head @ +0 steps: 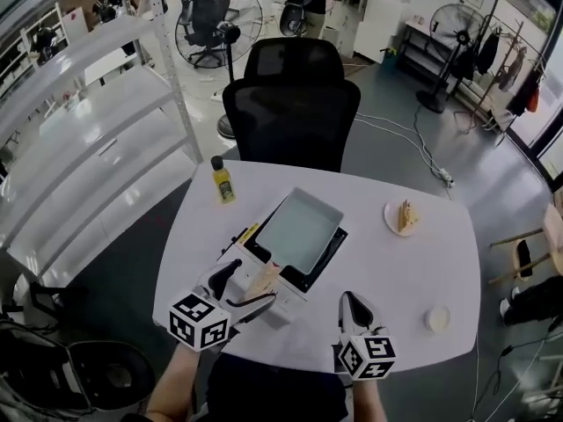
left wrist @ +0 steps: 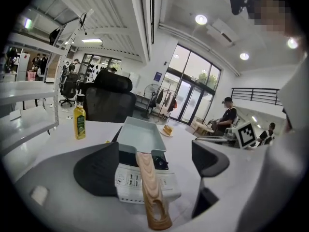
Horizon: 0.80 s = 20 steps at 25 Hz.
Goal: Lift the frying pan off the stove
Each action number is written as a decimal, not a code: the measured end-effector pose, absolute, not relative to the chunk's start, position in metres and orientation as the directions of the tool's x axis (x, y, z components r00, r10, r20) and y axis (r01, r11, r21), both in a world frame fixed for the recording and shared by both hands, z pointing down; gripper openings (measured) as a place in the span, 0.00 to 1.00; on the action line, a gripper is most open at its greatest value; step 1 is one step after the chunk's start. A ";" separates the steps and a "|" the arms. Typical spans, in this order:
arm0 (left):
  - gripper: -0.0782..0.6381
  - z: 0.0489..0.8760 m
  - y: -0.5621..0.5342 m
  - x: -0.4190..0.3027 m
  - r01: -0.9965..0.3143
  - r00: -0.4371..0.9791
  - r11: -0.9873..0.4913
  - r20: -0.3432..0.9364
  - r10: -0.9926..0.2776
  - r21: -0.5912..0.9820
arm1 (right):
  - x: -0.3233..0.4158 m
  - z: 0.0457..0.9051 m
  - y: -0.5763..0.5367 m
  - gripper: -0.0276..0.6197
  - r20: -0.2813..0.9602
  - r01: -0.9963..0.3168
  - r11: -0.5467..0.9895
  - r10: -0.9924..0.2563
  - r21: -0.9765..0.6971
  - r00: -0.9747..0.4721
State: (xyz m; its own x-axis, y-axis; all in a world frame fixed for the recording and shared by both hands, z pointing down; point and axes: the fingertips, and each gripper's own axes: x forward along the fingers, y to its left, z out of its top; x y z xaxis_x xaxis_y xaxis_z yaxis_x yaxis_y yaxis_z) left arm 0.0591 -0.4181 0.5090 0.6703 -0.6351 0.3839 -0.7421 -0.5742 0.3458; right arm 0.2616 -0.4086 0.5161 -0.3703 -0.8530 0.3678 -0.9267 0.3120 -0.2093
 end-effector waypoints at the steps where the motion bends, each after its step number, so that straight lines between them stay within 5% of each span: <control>1: 0.81 0.513 -0.420 0.060 -0.755 0.656 -0.566 0.405 -0.637 0.333 | 0.265 0.517 -0.413 0.05 0.372 -0.923 0.322 -0.847 -0.212 -0.381; 20: 0.81 0.586 -0.430 0.071 -0.816 0.533 -0.475 0.747 -0.397 0.331 | 0.278 0.556 -0.447 0.05 0.452 -0.872 0.391 -0.747 -0.293 -0.487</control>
State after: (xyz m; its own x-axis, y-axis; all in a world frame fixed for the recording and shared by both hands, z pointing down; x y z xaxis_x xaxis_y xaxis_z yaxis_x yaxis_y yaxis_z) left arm 0.0705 -0.4298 0.5856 0.5335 -0.3968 0.7470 -0.8158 -0.4745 0.3306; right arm 0.2783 -0.4469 0.5561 -0.4873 -0.7468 0.4525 -0.8722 0.3915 -0.2932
